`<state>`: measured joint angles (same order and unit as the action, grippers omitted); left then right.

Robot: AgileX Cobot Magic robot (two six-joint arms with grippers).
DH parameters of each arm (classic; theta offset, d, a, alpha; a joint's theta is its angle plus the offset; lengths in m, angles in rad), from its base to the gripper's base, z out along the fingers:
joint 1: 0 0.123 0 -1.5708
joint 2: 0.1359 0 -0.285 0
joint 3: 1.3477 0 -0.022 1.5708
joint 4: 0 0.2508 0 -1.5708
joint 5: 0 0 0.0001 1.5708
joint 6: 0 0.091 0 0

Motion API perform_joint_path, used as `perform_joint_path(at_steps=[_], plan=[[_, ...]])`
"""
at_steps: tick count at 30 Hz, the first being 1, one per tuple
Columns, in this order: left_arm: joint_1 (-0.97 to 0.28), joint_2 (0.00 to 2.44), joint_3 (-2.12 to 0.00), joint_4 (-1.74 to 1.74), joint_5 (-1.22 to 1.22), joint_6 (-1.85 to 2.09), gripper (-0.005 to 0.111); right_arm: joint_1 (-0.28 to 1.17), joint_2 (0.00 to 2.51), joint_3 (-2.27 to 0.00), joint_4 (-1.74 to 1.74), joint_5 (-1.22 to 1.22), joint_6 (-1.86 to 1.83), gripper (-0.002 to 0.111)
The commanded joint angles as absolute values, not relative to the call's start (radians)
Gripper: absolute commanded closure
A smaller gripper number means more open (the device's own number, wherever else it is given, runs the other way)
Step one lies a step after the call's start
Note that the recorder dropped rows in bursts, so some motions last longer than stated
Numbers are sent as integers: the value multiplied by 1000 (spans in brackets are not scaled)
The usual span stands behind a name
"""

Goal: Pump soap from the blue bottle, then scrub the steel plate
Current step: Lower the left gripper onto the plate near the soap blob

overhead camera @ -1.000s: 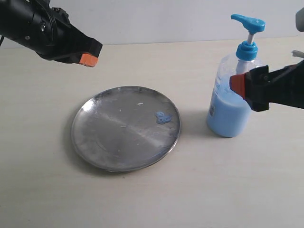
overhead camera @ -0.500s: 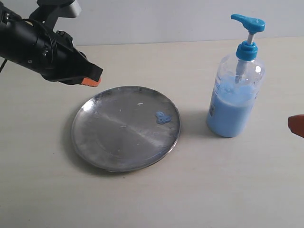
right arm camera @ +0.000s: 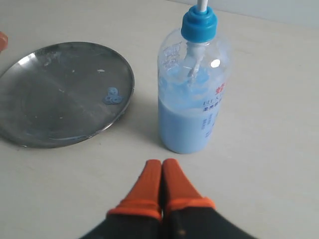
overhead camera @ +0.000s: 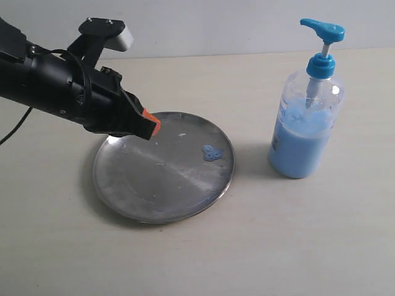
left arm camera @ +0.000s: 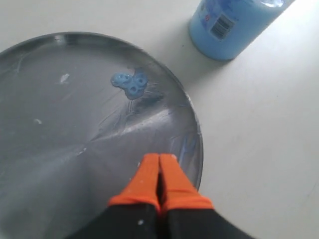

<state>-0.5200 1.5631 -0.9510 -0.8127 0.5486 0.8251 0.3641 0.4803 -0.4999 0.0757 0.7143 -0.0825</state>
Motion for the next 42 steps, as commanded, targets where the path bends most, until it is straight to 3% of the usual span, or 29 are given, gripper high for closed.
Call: perform_joint_path(at_steps=[1, 22, 42], plan=[[-549, 1613, -946, -881, 480, 836, 107, 361, 468, -504, 71, 703, -80, 108], [-549, 2194, -1470, -1031, 679, 800, 107, 361, 466, -504, 131, 709, -80, 108], [-549, 2260, -1514, -877, 715, 718, 107, 361, 466, -504, 131, 705, -80, 108]])
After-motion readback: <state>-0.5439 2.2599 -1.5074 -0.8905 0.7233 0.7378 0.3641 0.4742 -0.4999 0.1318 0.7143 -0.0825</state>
